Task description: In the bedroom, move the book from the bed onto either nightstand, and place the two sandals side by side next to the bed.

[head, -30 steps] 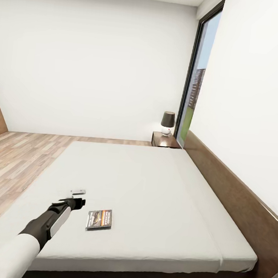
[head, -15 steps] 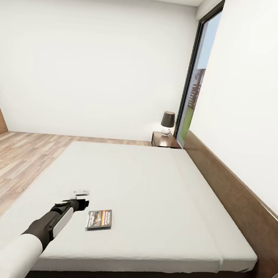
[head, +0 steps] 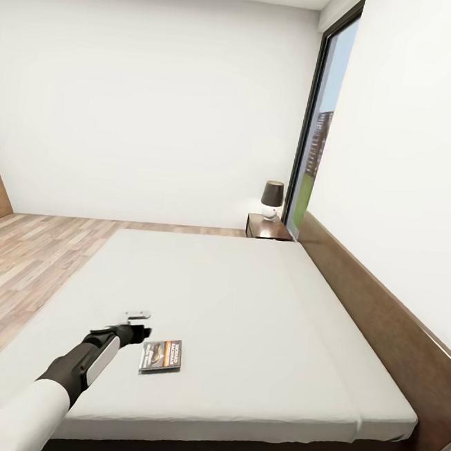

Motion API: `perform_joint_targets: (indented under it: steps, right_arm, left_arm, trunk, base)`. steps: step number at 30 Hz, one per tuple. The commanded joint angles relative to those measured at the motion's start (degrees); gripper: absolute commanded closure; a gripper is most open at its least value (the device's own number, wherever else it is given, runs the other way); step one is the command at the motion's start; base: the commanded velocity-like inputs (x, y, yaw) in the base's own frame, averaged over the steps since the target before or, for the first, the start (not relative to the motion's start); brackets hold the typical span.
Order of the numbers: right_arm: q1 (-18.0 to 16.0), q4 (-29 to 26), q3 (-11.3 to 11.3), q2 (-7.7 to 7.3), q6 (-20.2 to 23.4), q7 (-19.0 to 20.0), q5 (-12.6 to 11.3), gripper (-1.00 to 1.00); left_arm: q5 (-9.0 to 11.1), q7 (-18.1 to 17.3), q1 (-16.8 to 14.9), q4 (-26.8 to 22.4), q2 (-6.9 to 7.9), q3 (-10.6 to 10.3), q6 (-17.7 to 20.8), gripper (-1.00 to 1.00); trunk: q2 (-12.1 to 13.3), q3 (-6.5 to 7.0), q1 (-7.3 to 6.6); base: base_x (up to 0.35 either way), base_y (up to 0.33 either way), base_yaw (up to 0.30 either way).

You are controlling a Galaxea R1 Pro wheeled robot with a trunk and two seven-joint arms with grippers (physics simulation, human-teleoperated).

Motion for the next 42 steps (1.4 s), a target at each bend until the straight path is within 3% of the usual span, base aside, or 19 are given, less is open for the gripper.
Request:
perform_joint_targets:
  steps: [1,10,15,42]
  right_arm:
    - [0.0,-0.1,0.5,0.02,0.2,-0.1,-0.5,-1.0]
    - [0.0,-0.1,0.6,0.07,0.2,0.0,-0.4,-1.0]
    - [0.0,-0.1,0.7,0.07,0.1,0.0,-0.3,-1.0]
    - [0.0,-0.2,1.6,0.04,0.1,0.0,0.2,-1.0]
  left_arm:
    - [0.6,-0.6,0.0,-0.1,0.08,-0.4,0.9,-1.0]
    - [0.5,-8.1,-1.3,1.8,-0.33,-0.4,3.9,-1.0]
    - [0.6,-10.2,-2.2,3.7,-0.64,-0.4,4.3,-1.0]
    - [1.0,-10.6,-2.7,4.7,-0.83,-1.2,4.4,-1.0]
  trunk:
    - [-0.1,-0.12,0.04]
    - [-0.1,-0.12,0.04]
    - [-0.1,-0.12,0.04]
    - [-0.1,-0.12,0.04]
  base:
    - [0.0,0.0,0.0]
    - [0.0,0.0,0.0]
    - [0.0,0.0,0.0]
    - [0.052,0.027,0.0]
